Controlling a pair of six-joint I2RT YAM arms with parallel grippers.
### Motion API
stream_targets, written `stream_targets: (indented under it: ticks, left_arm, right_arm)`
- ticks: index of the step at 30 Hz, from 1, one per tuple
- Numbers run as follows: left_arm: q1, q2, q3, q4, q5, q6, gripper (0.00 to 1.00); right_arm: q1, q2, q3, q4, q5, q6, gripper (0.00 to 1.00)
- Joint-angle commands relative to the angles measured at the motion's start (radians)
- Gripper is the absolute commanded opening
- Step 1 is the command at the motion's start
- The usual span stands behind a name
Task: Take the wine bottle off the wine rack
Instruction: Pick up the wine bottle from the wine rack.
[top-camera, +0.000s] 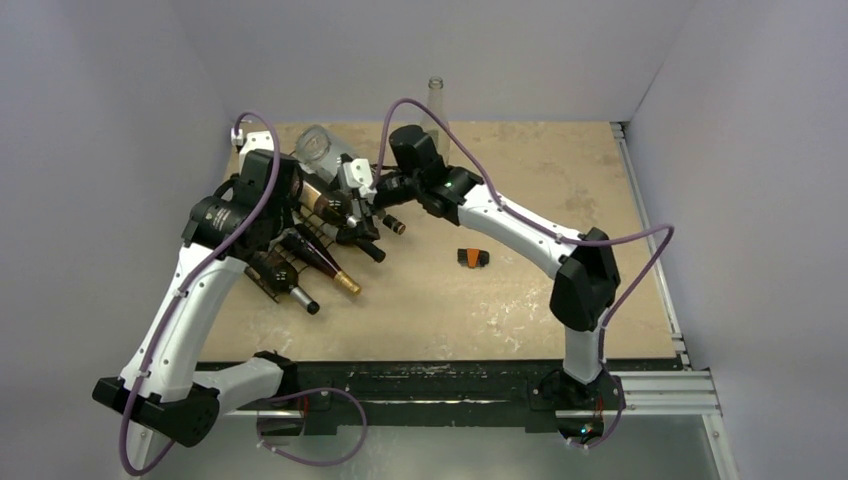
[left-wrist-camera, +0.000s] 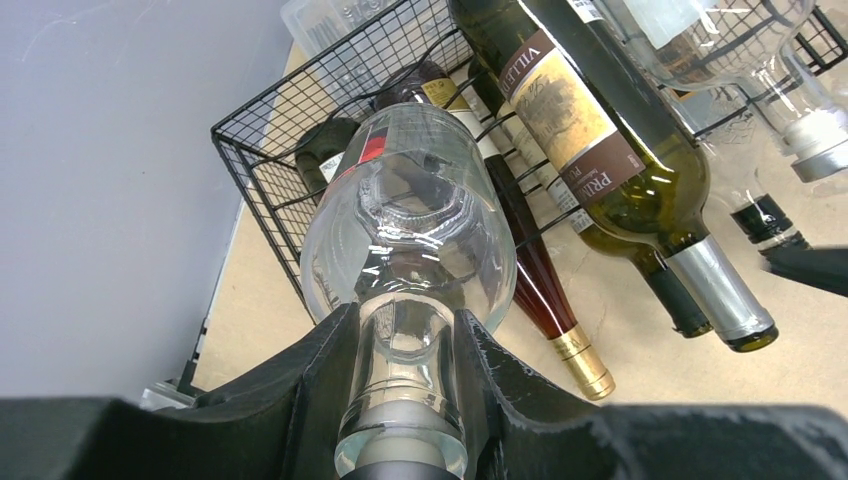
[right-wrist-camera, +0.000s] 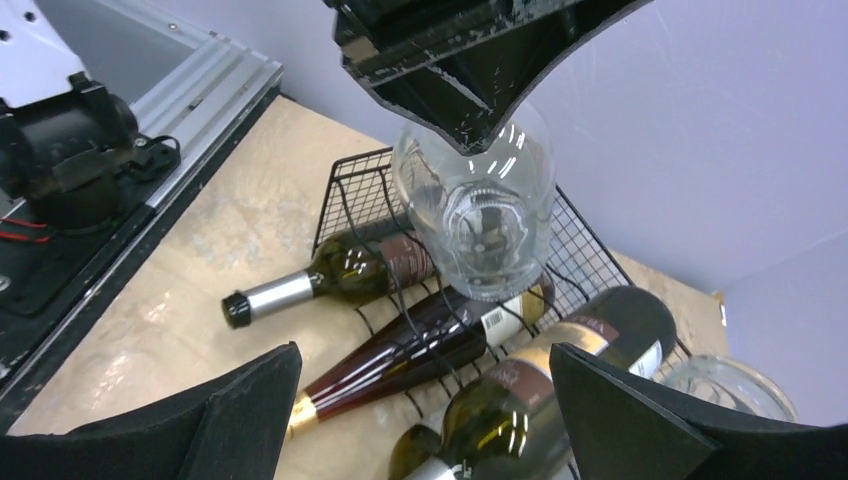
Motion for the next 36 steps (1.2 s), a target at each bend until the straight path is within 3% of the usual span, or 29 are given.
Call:
stream_targets:
  ticks: [1,7,17,25,36]
  left_arm:
    - [0.003,-0.060,0.021,0.081,0.012,-0.018,0.00]
    - [0.003,-0.072,0.008,0.095,0.019,-0.014,0.00]
    - [0.003,-0.094,0.012,0.100,0.056,-0.018,0.00]
    - [0.003,-0.122,0.034,0.071,0.106,-0.031,0.00]
    - [-0.002,-0.156,0.094,0.007,0.198,-0.071,0.00]
  right_arm:
    - [0.029,0.072,0.049,0.242,-0.044,0.084,0.99]
    - [0.067,0.197,0.063,0.528,0.013,0.312,0.99]
    - [0.127,0.316,0.125,0.679,0.166,0.431,0.99]
    - [0.138,0.295,0.129,0.694,0.200,0.439,0.99]
    - [0.143,0.182,0.077,0.572,0.201,0.363,0.97]
